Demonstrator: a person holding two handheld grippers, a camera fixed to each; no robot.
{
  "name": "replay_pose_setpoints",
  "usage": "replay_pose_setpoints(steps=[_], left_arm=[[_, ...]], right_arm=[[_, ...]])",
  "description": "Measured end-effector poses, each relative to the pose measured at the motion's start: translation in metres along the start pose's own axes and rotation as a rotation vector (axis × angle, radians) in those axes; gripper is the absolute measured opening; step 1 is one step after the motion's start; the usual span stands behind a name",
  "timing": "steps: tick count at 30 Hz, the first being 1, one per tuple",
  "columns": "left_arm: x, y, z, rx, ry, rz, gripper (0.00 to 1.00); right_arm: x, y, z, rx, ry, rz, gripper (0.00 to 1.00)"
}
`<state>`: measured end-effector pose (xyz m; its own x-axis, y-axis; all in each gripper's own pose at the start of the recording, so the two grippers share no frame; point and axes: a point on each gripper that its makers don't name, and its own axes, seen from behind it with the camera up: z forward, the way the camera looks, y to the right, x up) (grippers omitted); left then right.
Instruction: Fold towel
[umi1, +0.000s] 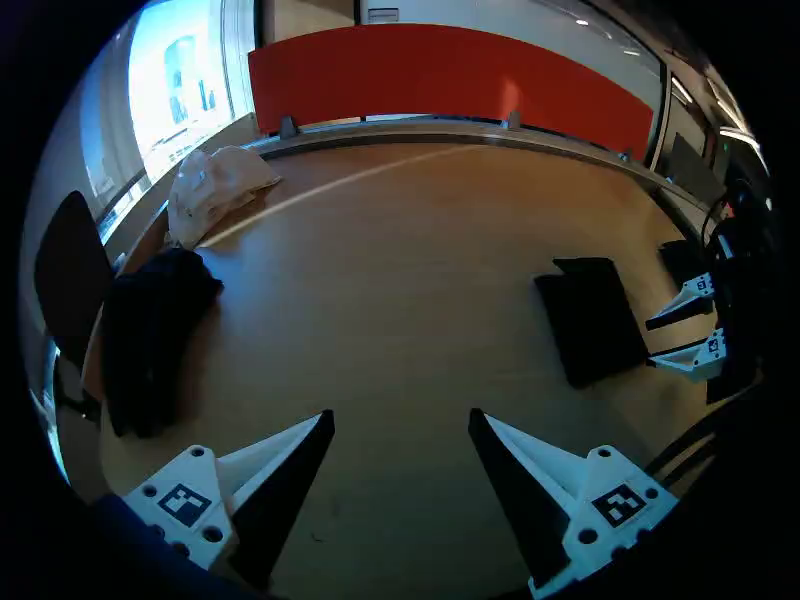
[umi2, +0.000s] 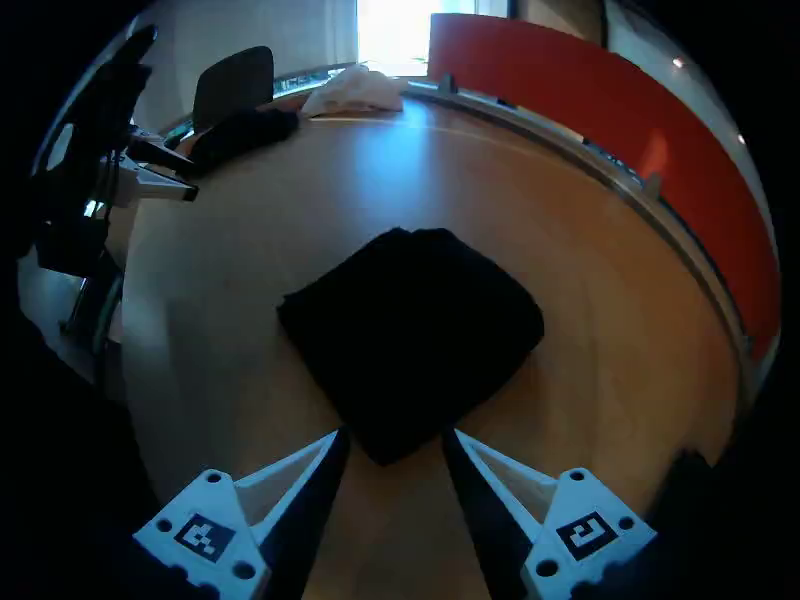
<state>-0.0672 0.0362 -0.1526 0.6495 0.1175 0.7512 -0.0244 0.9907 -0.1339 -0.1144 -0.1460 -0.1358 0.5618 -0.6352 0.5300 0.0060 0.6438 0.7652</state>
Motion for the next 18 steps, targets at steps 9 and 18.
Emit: replay_pose_setpoints(steps=[9, 18], left_arm=[[-0.001, 0.000, 0.000, -0.001, -0.001, -0.001, 1.00], [-0.002, 0.001, 0.001, -0.002, 0.000, -0.002, 1.00]], right_arm=[[-0.013, -0.004, 0.002, 0.006, -0.027, 0.008, 0.70], [-0.015, -0.005, 0.007, 0.006, -0.031, 0.025, 0.53]])
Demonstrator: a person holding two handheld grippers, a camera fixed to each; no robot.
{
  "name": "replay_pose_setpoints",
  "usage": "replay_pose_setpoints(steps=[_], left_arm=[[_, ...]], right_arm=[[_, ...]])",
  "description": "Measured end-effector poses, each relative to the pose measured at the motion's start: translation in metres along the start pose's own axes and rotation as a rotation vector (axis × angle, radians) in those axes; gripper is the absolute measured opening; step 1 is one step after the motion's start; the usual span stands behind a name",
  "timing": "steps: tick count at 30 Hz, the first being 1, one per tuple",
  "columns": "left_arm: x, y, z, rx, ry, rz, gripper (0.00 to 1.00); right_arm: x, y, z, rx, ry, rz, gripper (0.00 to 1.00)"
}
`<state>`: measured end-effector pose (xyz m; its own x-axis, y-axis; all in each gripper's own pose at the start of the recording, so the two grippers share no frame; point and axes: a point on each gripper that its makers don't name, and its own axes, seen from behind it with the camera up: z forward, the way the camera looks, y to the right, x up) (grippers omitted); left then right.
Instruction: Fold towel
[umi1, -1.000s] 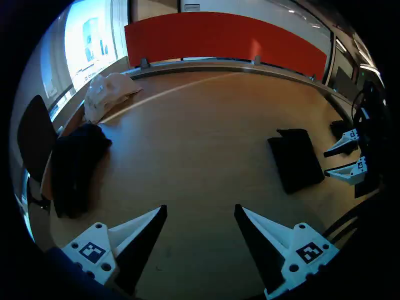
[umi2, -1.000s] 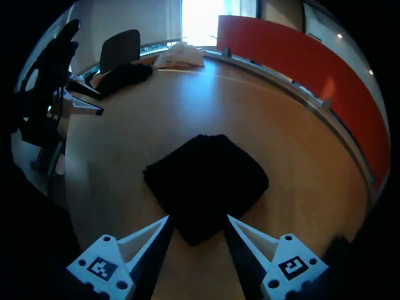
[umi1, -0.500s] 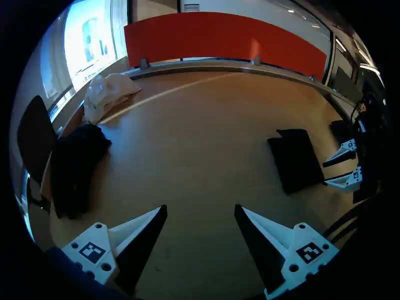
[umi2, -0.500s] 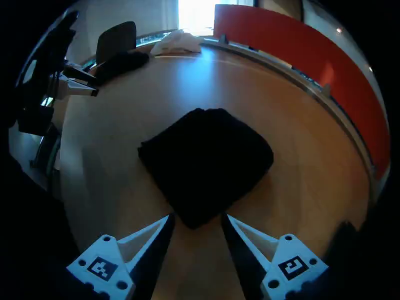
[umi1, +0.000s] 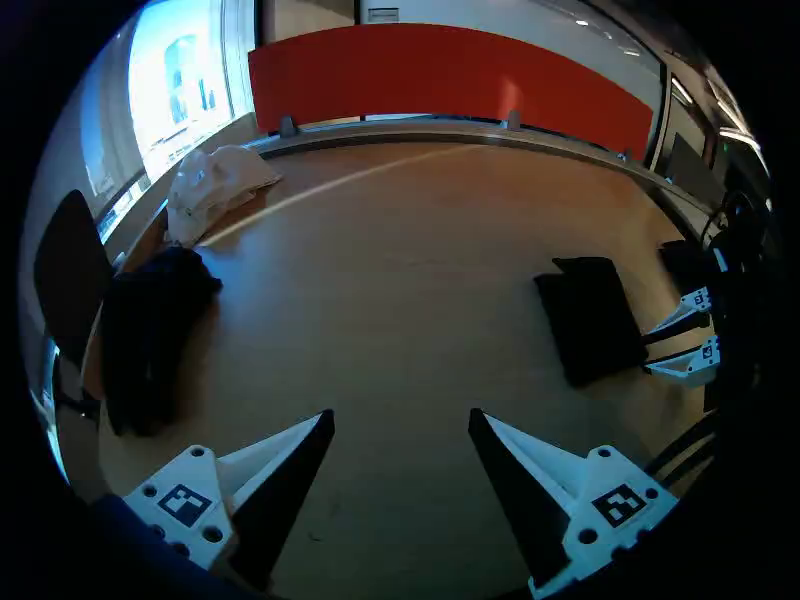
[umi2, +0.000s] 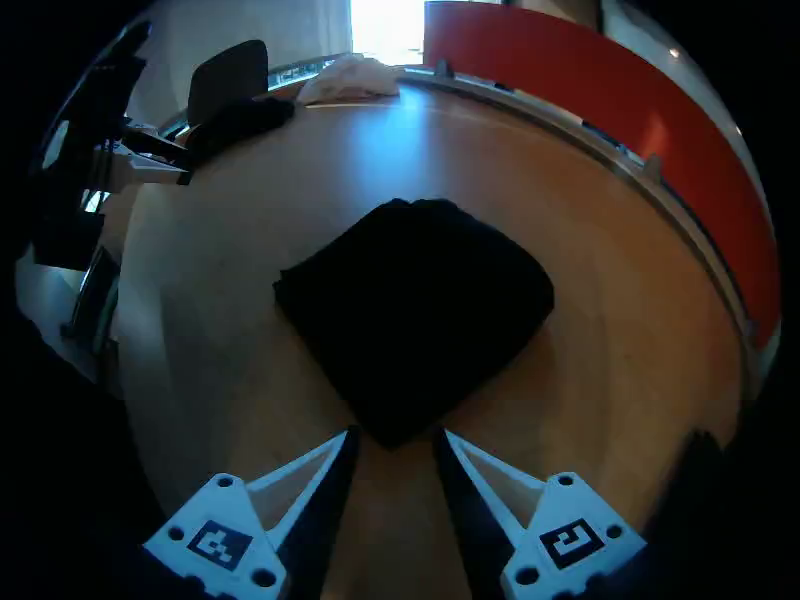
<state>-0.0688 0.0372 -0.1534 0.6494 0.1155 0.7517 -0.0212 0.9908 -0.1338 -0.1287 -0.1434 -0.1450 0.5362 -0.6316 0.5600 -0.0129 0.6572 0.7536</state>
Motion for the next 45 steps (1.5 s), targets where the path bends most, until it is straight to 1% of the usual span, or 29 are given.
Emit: replay_pose_setpoints(steps=[2, 8, 11, 16, 23, 29, 33, 39, 45], left_arm=[[0.000, 0.000, 0.000, 0.000, 0.000, -0.001, 1.00], [-0.001, -0.001, -0.001, 0.002, 0.000, -0.001, 1.00], [-0.001, -0.001, -0.001, 0.002, 0.000, -0.001, 1.00], [-0.001, -0.001, -0.001, 0.002, 0.000, -0.001, 1.00], [-0.001, 0.000, -0.002, 0.001, 0.001, 0.000, 1.00], [0.000, -0.001, -0.002, 0.002, 0.002, -0.003, 1.00], [0.000, -0.001, -0.002, 0.002, 0.003, -0.004, 1.00], [0.002, -0.001, -0.003, 0.001, 0.007, -0.004, 1.00], [0.006, -0.001, -0.004, -0.001, 0.016, -0.007, 1.00]], right_arm=[[-0.001, 0.000, 0.001, 0.000, -0.001, 0.002, 0.48], [-0.004, 0.000, 0.001, -0.002, -0.009, 0.012, 0.28], [-0.006, 0.000, 0.001, 0.000, -0.013, 0.019, 0.22], [-0.007, 0.001, 0.001, -0.006, -0.013, 0.031, 0.10], [-0.005, 0.002, 0.001, -0.012, 0.004, 0.036, 0.07], [-0.003, 0.009, 0.001, -0.041, 0.023, 0.032, 0.07], [0.002, 0.012, -0.003, -0.052, 0.044, 0.029, 0.07], [0.021, 0.018, -0.015, -0.070, 0.090, 0.014, 0.07], [0.055, 0.026, -0.033, -0.095, 0.158, -0.013, 0.07]])
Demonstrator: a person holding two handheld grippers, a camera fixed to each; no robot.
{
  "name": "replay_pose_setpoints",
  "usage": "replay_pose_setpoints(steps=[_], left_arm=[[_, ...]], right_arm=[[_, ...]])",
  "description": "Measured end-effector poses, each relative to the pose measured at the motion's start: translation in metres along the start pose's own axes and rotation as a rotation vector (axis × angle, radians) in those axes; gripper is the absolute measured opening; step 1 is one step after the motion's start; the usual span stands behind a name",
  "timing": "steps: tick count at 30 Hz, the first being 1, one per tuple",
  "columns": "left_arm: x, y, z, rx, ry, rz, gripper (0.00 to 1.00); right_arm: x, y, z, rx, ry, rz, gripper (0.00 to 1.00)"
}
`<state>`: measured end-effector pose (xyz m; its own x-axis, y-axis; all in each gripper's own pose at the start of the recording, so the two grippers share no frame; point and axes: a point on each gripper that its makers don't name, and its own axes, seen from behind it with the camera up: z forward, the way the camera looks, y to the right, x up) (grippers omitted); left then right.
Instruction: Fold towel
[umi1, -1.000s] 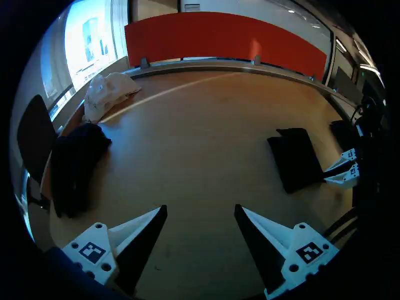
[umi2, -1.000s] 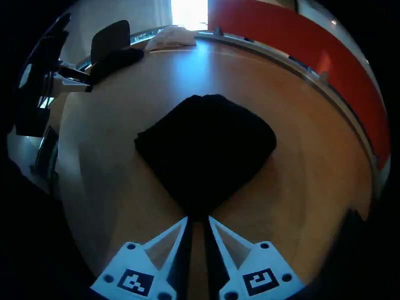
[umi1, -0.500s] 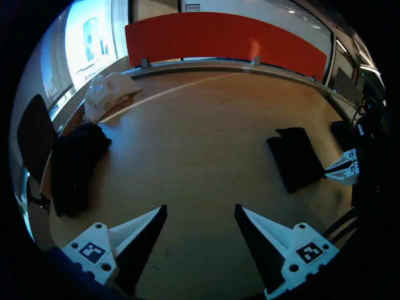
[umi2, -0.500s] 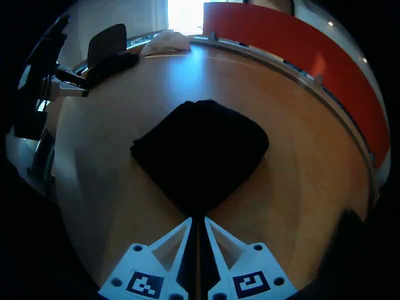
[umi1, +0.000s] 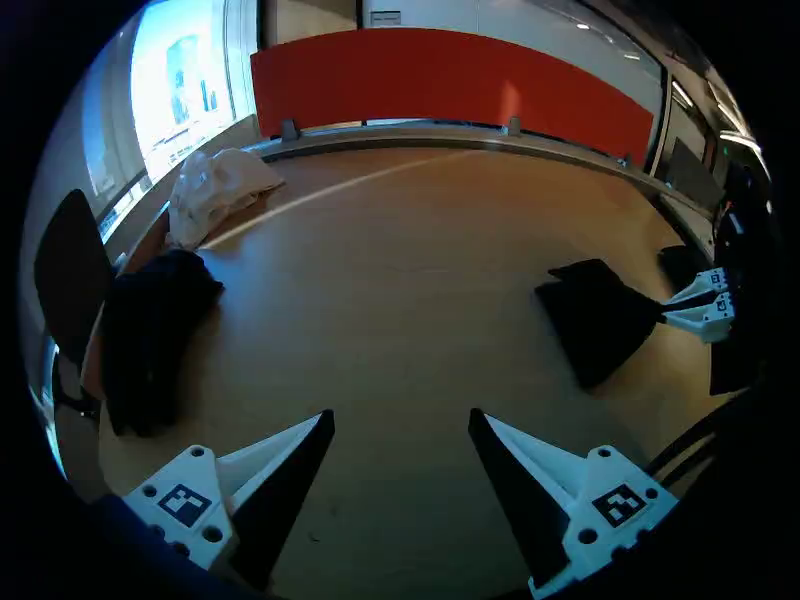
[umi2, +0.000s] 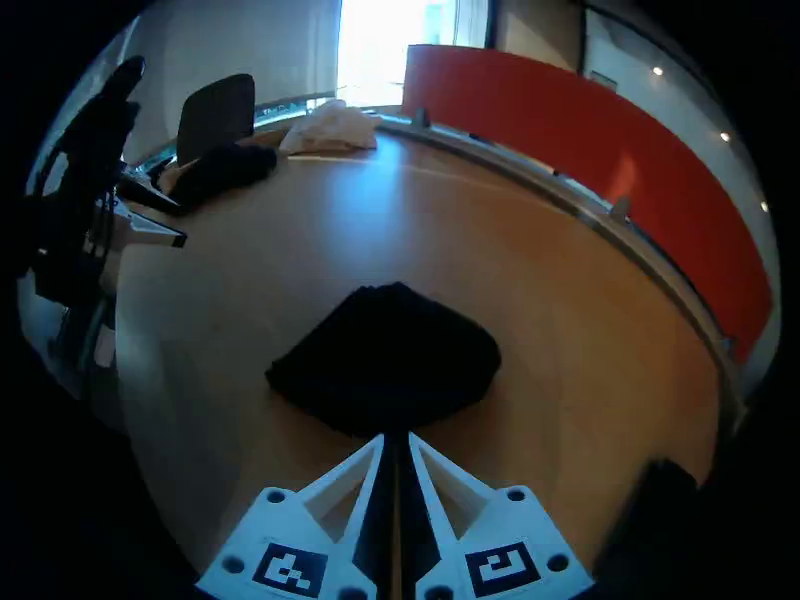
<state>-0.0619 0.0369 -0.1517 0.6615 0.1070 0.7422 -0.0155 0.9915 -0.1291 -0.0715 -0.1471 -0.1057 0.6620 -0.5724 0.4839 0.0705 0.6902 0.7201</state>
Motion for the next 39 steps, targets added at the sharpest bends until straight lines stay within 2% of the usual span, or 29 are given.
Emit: replay_pose_setpoints(steps=[10, 19, 26, 39], left_arm=[[0.007, 0.002, -0.004, -0.004, 0.021, -0.002, 1.00], [0.013, 0.005, -0.007, -0.010, 0.037, 0.001, 1.00], [0.018, 0.008, -0.008, -0.018, 0.047, 0.006, 1.00], [0.023, 0.018, -0.006, -0.033, 0.053, 0.022, 1.00]], right_arm=[[0.069, 0.019, -0.028, -0.038, 0.124, -0.041, 0.07], [0.111, 0.036, -0.055, -0.077, 0.202, -0.046, 0.07], [0.121, 0.051, -0.072, -0.110, 0.226, -0.036, 0.07], [0.120, 0.090, -0.096, -0.175, 0.235, -0.020, 0.07]])
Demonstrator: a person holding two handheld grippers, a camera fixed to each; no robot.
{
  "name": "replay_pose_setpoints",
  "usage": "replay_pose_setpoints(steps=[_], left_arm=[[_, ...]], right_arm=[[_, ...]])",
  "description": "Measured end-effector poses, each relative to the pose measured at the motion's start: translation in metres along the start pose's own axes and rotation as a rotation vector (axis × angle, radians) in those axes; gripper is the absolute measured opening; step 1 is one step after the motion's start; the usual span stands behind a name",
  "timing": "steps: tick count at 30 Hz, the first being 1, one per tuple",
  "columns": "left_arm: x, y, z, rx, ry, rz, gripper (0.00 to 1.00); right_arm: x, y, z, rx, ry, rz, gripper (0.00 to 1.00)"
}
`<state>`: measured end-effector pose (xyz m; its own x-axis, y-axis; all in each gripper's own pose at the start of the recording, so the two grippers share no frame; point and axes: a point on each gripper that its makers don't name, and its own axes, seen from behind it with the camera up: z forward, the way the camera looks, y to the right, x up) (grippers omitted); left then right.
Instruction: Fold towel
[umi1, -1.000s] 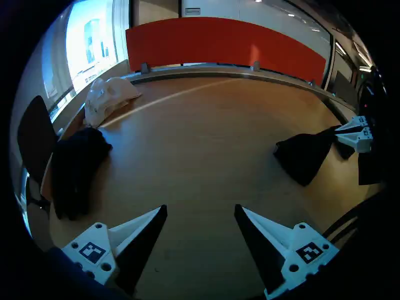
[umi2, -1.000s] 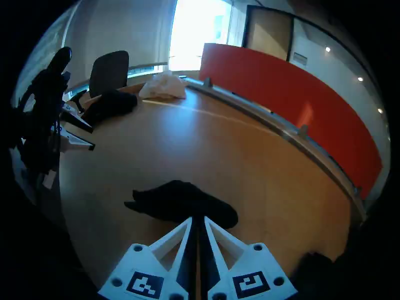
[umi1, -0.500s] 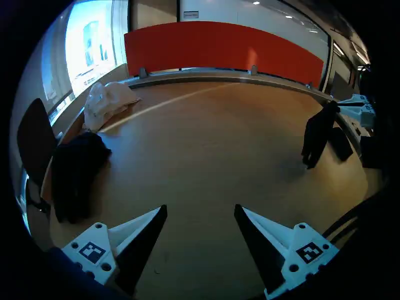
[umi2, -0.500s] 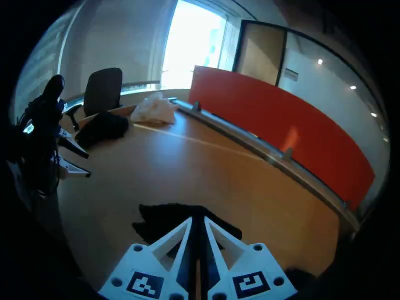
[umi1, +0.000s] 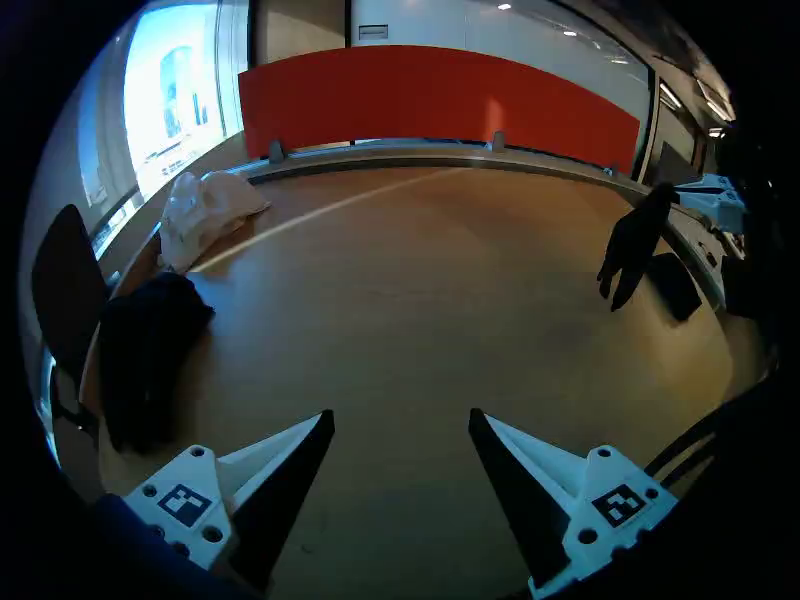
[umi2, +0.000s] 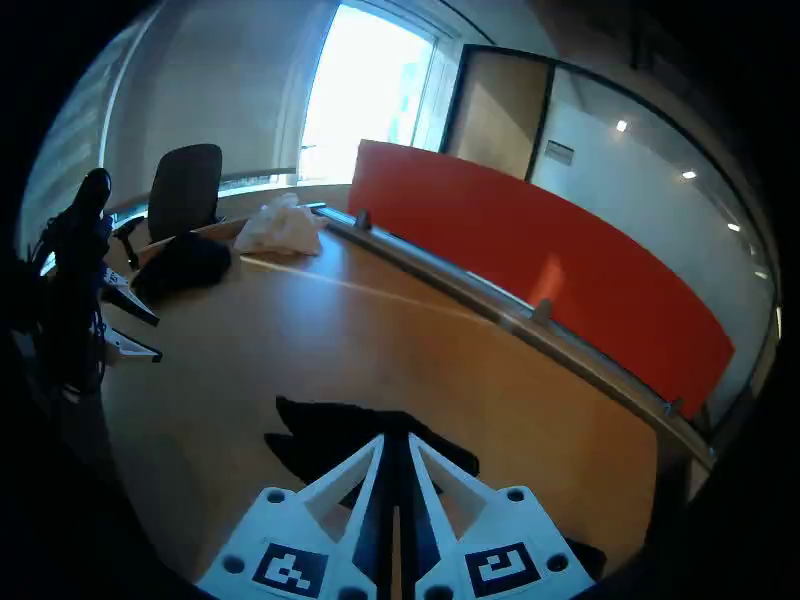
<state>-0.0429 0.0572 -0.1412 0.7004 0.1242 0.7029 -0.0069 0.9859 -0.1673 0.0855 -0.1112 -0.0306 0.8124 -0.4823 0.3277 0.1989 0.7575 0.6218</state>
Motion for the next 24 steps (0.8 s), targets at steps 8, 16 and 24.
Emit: replay_pose_setpoints(steps=[8, 16, 24], left_arm=[[0.000, 0.001, 0.001, 0.002, -0.001, -0.002, 1.00], [0.002, 0.001, 0.003, 0.006, -0.004, -0.003, 1.00], [0.003, 0.002, 0.006, 0.012, -0.007, -0.001, 1.00]], right_arm=[[-0.002, 0.027, -0.006, -0.034, -0.007, 0.009, 0.07], [-0.008, 0.064, -0.014, -0.072, -0.014, 0.028, 0.07], [-0.019, 0.106, -0.021, -0.111, -0.032, 0.031, 0.07]])
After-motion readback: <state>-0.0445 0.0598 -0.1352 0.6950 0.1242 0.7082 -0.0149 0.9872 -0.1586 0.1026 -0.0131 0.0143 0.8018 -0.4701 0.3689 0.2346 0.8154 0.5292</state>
